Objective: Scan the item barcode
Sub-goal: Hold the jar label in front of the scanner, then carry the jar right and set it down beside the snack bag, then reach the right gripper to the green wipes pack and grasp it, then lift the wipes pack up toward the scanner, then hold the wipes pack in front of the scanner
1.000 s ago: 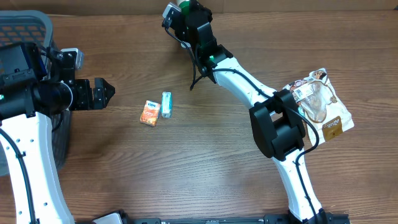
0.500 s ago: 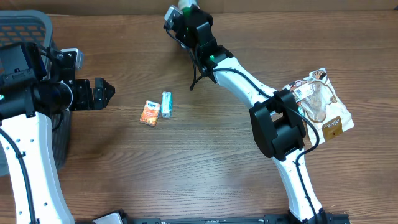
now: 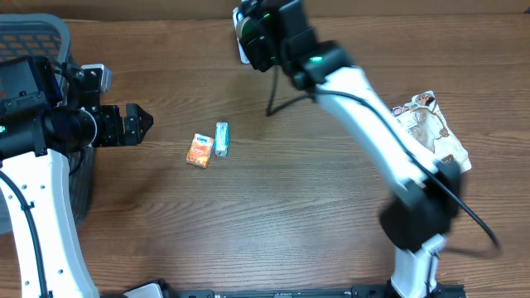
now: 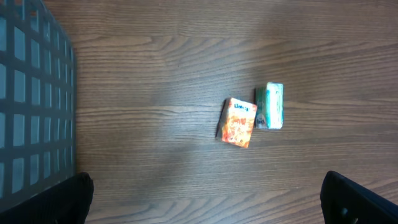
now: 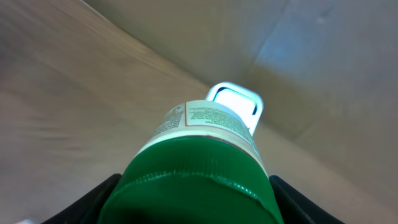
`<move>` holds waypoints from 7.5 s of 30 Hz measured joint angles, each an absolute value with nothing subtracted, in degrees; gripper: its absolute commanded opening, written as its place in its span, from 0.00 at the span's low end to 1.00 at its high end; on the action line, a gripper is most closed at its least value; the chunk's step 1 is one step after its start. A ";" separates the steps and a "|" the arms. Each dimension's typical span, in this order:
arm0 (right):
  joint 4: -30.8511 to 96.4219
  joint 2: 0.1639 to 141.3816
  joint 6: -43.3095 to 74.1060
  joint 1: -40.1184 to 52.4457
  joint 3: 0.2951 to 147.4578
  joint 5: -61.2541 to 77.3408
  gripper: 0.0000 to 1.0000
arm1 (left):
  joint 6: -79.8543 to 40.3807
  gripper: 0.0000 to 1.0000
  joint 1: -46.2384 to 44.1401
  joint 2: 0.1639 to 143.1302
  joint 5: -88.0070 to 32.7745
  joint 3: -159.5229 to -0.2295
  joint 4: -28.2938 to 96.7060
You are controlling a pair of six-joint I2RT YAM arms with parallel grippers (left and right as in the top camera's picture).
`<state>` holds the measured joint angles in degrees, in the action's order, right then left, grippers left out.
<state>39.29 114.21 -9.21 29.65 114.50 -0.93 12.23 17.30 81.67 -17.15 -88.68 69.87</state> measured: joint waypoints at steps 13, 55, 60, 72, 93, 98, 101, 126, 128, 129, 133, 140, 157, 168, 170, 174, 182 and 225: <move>78.24 111.09 8.40 18.63 111.87 4.89 0.51 | 12.23 1.00 17.30 81.65 -17.15 -88.68 69.87; 75.50 112.22 13.47 -0.34 100.92 3.88 1.00 | 12.23 1.00 17.30 81.67 -17.17 -88.68 69.89; 75.29 111.00 13.45 3.07 111.37 11.33 1.00 | 12.23 0.99 17.30 81.67 -17.15 -88.68 69.87; 57.98 113.08 17.76 21.12 106.94 24.97 0.84 | 12.23 1.00 17.30 81.67 -17.15 -88.68 69.87; 44.29 129.36 31.03 43.66 105.30 2.11 0.74 | 12.23 1.00 17.30 81.67 -17.15 -88.68 69.87; 48.05 130.37 31.55 41.80 105.27 1.21 0.72 | 12.23 1.00 17.30 81.67 -17.15 -88.68 69.87; 51.18 130.37 31.55 40.18 105.27 1.28 0.71 | 12.23 0.99 17.30 81.67 -17.15 -88.68 69.87; 54.06 130.37 33.78 33.21 104.25 23.05 0.60 | 12.23 1.00 17.30 81.67 -17.15 -88.68 69.87; 51.81 130.37 35.81 33.89 102.72 21.93 0.54 | 12.23 0.99 17.30 81.67 -17.15 -88.68 69.87; 50.33 130.37 36.75 34.24 101.69 21.45 0.52 | 12.23 1.00 17.30 81.67 -17.15 -88.68 69.87; 45.84 130.37 39.38 34.98 98.59 20.56 0.42 | 12.23 1.00 17.30 81.67 -17.15 -88.68 69.84; 43.97 130.32 41.54 35.35 97.93 20.64 0.04 | 12.23 1.00 17.30 81.67 -17.15 -88.68 69.89; 47.18 124.22 26.70 24.16 97.47 52.82 0.04 | 12.23 1.00 17.30 81.67 -17.15 -88.68 69.87; 47.07 118.13 19.03 13.96 97.47 83.46 0.04 | 12.23 1.00 17.30 81.67 -17.15 -88.68 69.87; 47.07 118.13 19.18 13.28 97.47 85.43 0.04 | 12.23 1.00 17.30 81.67 -17.15 -88.68 69.87; 47.09 118.13 20.38 11.57 97.47 87.20 0.04 | 12.23 1.00 17.30 81.67 -17.15 -88.68 69.87; 47.18 118.13 23.20 7.79 97.47 88.01 0.04 | 12.23 1.00 17.30 81.67 -17.15 -88.68 69.87; 23.97 120.36 0.03 36.34 124.51 -37.93 0.04 | 12.23 0.99 17.30 81.67 -17.17 -88.68 69.87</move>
<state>23.97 120.36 0.03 36.34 124.51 -37.93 12.23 17.30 81.67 -17.17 -88.68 69.87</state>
